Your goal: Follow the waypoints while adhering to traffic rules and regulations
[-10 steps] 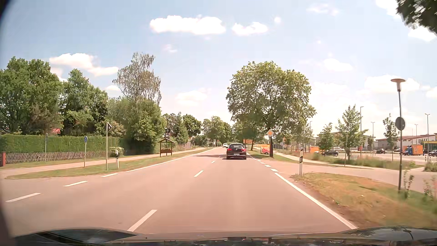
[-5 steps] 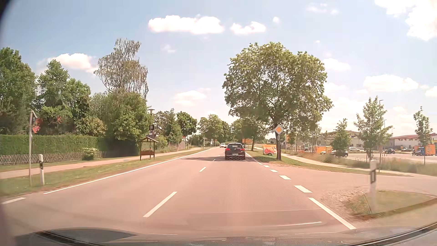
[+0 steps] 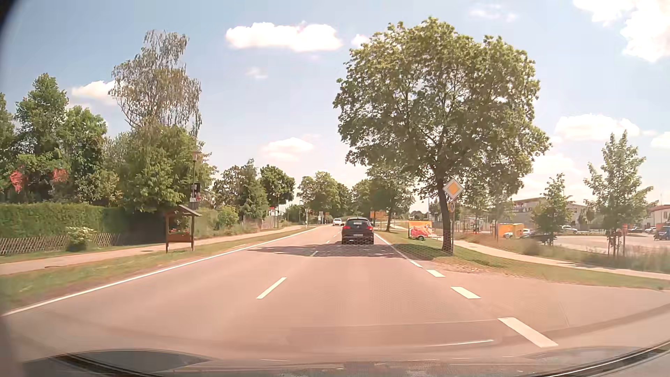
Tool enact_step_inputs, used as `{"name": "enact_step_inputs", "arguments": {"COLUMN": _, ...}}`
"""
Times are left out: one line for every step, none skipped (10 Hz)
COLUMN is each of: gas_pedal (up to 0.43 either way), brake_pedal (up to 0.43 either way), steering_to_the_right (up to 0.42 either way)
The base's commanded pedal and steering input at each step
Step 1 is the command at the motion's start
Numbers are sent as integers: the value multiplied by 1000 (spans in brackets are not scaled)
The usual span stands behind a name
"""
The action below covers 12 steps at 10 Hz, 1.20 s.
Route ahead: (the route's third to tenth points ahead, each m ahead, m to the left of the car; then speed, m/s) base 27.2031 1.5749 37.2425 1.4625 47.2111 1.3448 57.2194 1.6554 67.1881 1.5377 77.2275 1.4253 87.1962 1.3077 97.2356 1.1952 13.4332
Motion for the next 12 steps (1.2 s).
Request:
{"name": "enact_step_inputs", "arguments": {"gas_pedal": 157, "brake_pedal": 12, "steering_to_the_right": -5}}
{"name": "enact_step_inputs", "arguments": {"gas_pedal": 157, "brake_pedal": 12, "steering_to_the_right": -5}}
{"name": "enact_step_inputs", "arguments": {"gas_pedal": 157, "brake_pedal": 12, "steering_to_the_right": -5}}
{"name": "enact_step_inputs", "arguments": {"gas_pedal": 157, "brake_pedal": 12, "steering_to_the_right": -4}}
{"name": "enact_step_inputs", "arguments": {"gas_pedal": 157, "brake_pedal": 12, "steering_to_the_right": -4}}
{"name": "enact_step_inputs", "arguments": {"gas_pedal": 157, "brake_pedal": 6, "steering_to_the_right": -4}}
{"name": "enact_step_inputs", "arguments": {"gas_pedal": 169, "brake_pedal": 12, "steering_to_the_right": -3}}
{"name": "enact_step_inputs", "arguments": {"gas_pedal": 169, "brake_pedal": 12, "steering_to_the_right": 1}}
{"name": "enact_step_inputs", "arguments": {"gas_pedal": 169, "brake_pedal": 12, "steering_to_the_right": 5}}
{"name": "enact_step_inputs", "arguments": {"gas_pedal": 169, "brake_pedal": 12, "steering_to_the_right": 4}}
{"name": "enact_step_inputs", "arguments": {"gas_pedal": 169, "brake_pedal": 6, "steering_to_the_right": 1}}
{"name": "enact_step_inputs", "arguments": {"gas_pedal": 169, "brake_pedal": 12, "steering_to_the_right": 0}}
